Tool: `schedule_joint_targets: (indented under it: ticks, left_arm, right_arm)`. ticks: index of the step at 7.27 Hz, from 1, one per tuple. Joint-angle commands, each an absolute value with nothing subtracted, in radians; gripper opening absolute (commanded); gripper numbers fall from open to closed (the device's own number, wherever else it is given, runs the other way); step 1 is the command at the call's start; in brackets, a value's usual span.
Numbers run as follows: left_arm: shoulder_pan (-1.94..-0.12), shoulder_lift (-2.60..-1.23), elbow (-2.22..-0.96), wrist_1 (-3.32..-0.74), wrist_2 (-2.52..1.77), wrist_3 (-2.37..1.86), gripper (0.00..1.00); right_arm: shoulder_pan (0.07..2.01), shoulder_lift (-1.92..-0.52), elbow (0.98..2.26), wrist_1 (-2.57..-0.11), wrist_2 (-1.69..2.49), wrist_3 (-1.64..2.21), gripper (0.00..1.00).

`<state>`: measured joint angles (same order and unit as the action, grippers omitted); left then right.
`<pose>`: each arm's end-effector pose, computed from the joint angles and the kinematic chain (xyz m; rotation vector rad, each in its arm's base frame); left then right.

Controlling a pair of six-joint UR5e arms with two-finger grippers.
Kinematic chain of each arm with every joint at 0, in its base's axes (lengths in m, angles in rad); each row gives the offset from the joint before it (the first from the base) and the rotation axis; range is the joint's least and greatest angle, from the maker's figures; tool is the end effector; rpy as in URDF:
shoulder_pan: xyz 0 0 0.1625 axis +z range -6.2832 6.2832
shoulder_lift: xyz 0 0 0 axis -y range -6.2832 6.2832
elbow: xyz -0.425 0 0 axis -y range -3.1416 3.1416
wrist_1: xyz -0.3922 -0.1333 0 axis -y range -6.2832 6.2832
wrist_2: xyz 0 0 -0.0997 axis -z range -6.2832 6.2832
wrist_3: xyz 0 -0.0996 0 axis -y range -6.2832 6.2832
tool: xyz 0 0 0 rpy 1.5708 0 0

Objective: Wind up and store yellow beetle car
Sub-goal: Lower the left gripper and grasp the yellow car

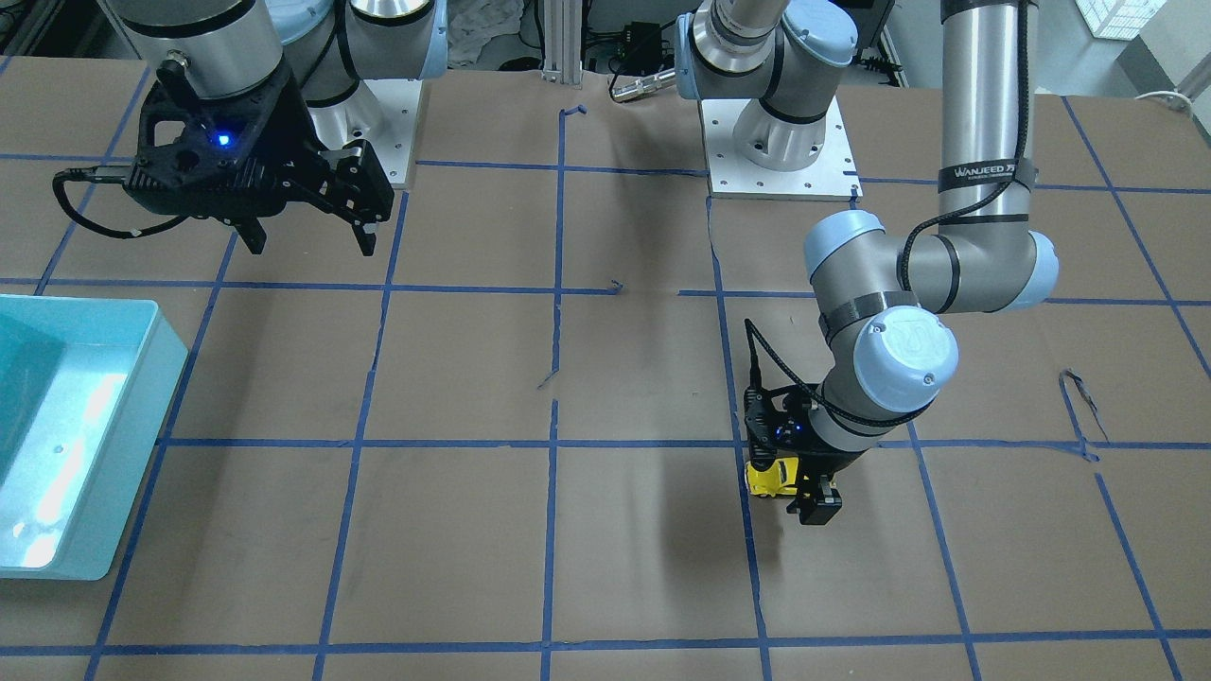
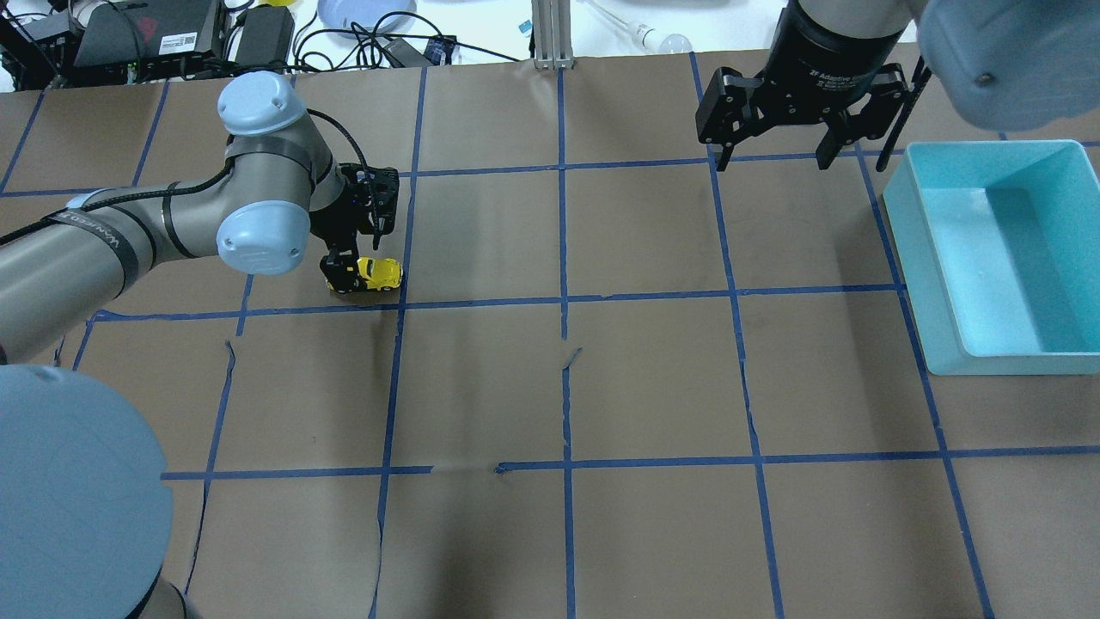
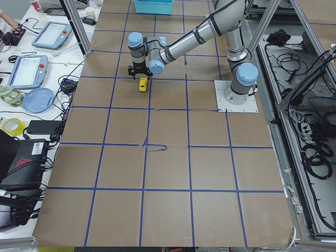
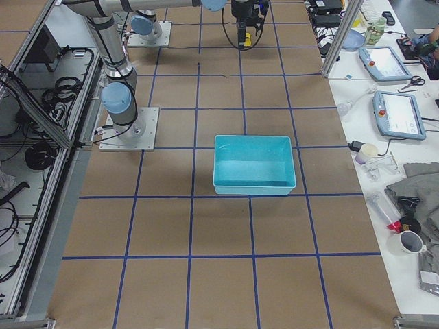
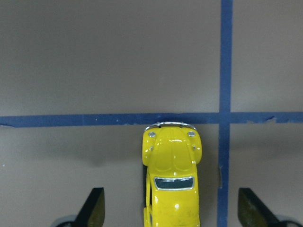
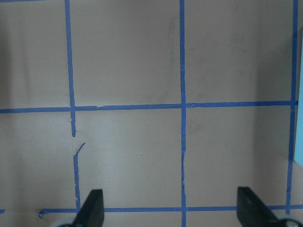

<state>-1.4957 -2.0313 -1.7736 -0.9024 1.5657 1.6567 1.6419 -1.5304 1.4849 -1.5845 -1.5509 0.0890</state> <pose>-0.0886 -0.6065 0.2026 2.2330 2.2090 -0.0113 0.1715 -0.5035 0.5115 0.0270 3.1156 -0.0895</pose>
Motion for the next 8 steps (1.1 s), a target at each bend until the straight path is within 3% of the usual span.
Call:
schedule_joint_targets:
  ticks: [1,5,7,8]
  left_arm:
    - [-1.496,-2.031,-1.792,-0.885,1.571,1.657,0.94]
    - [-1.494,-2.034,-1.798,-0.882,1.574,1.666,0.76]
    - [-1.494,-2.034,-1.796,-0.881,1.574,1.672,0.54]
    - [-1.494,-2.037,-1.796,-0.881,1.574,1.672,0.49]
  right_arm:
    - [1.641,-1.529,1.486,-1.585,-1.551,0.089,1.0]
    - [1.641,-1.529,1.486,-1.586,-1.551,0.089,1.0]
    - [1.643,-1.529,1.486,-1.586,-1.551,0.089,1.0]
    - [1.641,-1.529,1.486,-1.586,-1.551,0.089,1.0]
